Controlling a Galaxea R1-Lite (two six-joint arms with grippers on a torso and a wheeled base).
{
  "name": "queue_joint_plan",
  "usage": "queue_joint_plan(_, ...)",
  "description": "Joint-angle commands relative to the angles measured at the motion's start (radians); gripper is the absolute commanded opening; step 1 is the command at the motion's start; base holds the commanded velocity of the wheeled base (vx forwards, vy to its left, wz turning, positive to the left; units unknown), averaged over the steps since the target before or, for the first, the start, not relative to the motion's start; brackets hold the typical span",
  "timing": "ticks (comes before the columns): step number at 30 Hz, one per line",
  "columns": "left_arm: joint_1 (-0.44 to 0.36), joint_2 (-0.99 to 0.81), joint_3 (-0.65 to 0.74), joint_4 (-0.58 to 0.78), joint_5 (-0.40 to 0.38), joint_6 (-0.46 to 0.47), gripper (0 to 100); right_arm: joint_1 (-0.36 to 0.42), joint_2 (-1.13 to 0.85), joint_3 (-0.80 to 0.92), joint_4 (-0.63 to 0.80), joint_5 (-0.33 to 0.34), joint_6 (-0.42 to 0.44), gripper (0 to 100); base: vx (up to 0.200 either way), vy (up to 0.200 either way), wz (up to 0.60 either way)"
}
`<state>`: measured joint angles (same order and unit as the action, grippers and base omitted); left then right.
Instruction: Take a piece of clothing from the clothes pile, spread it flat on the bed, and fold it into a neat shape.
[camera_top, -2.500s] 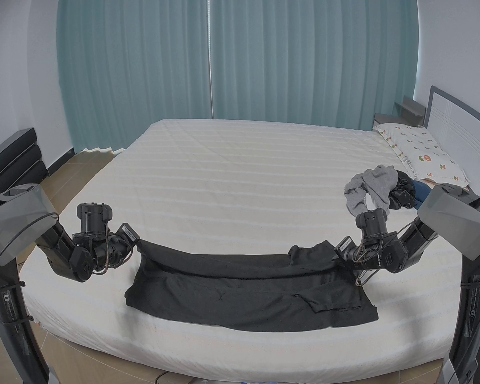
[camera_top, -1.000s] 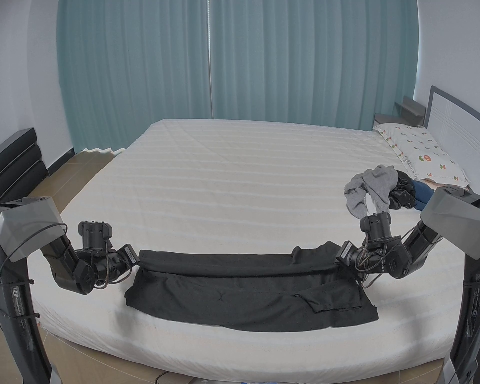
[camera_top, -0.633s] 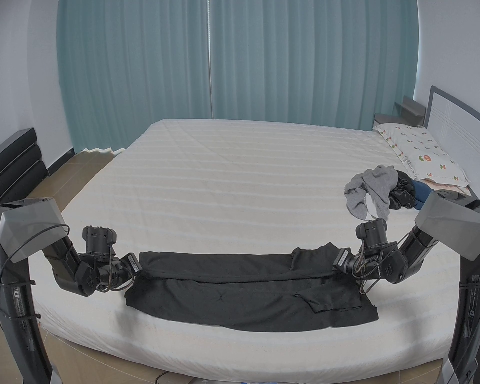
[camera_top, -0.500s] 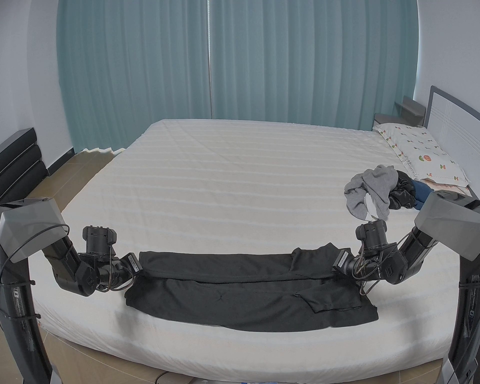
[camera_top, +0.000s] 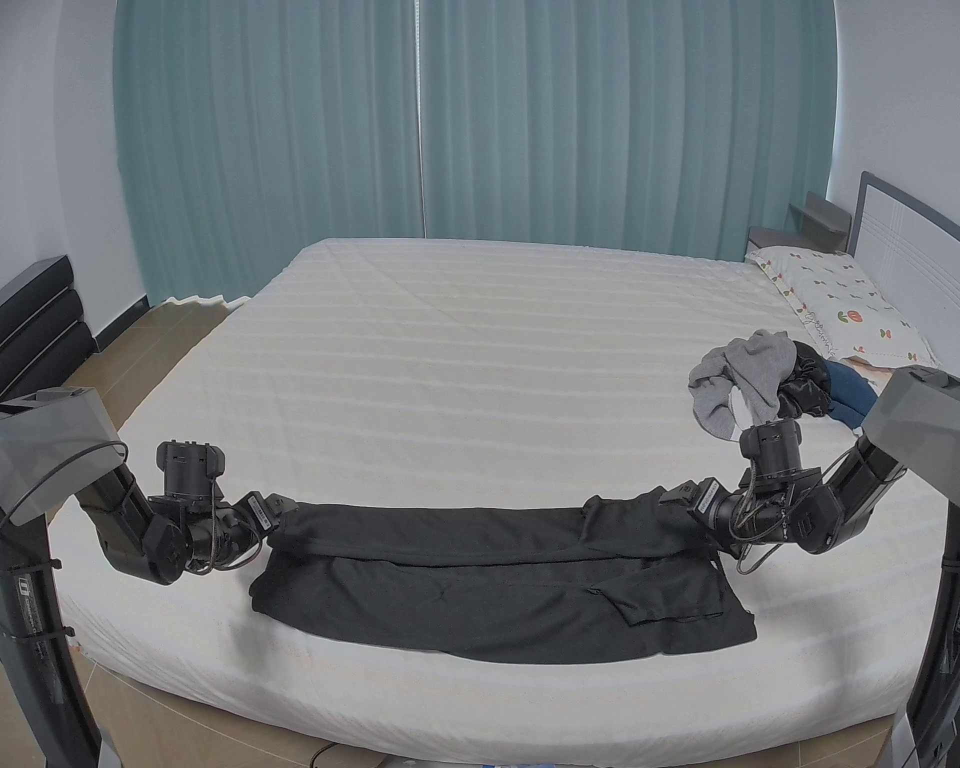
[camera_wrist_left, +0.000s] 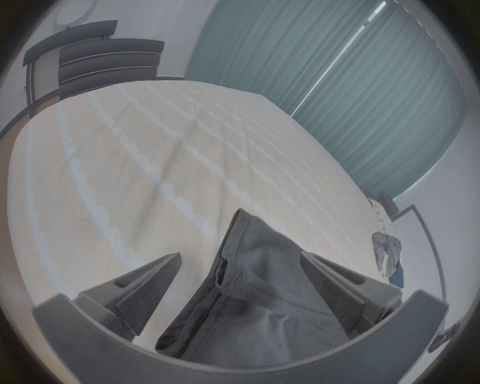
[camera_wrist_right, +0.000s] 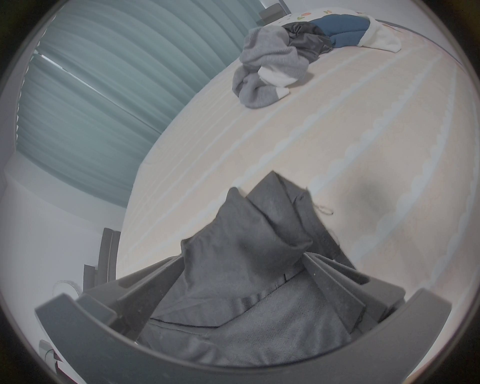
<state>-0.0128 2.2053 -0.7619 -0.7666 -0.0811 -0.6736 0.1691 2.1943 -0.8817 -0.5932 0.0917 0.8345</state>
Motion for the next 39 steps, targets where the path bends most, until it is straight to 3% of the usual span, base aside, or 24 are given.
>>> queue_joint_plan(1, 0.004, 0.020, -0.068, 0.001, -0.002, -0.049, 100, -0.056, -0.005, -0.013, -0.002, 0.034, 0.002, 100, 0.000, 0.000, 0.00)
queue_joint_plan(5, 0.004, 0.109, -0.148, 0.001, 0.000, -0.053, 100, -0.076, 0.027, -0.037, 0.000, 0.083, 0.002, 100, 0.000, 0.000, 0.00)
queue_joint_plan(13, -0.004, 0.191, -0.220, 0.001, 0.000, -0.052, 100, -0.097, 0.091, -0.117, 0.007, 0.102, 0.055, 100, 0.000, 0.000, 0.00)
queue_joint_plan(14, -0.004, 0.194, -0.223, 0.001, 0.000, -0.053, 0, -0.100, 0.101, -0.123, 0.009, 0.105, 0.055, 100, 0.000, 0.000, 0.00)
queue_joint_plan(19, 0.007, 0.198, -0.240, 0.000, 0.001, -0.055, 0, -0.100, 0.134, -0.151, 0.007, 0.111, 0.057, 100, 0.000, 0.000, 0.00)
queue_joint_plan(25, 0.027, 0.195, -0.270, -0.003, 0.007, -0.150, 0, -0.100, 0.167, -0.180, 0.003, 0.111, 0.057, 100, 0.000, 0.000, 0.00)
queue_joint_plan(29, 0.033, 0.198, -0.277, -0.003, 0.006, -0.161, 0, -0.099, 0.183, -0.197, 0.000, 0.111, 0.057, 100, 0.000, 0.000, 0.00)
queue_joint_plan(30, 0.033, 0.198, -0.277, -0.003, 0.006, -0.161, 0, -0.100, 0.186, -0.200, 0.000, 0.111, 0.057, 0, 0.000, 0.000, 0.00)
queue_joint_plan(39, 0.031, 0.201, -0.277, -0.003, 0.006, -0.161, 0, -0.108, 0.185, -0.189, 0.006, 0.103, 0.057, 0, 0.000, 0.000, 0.00)
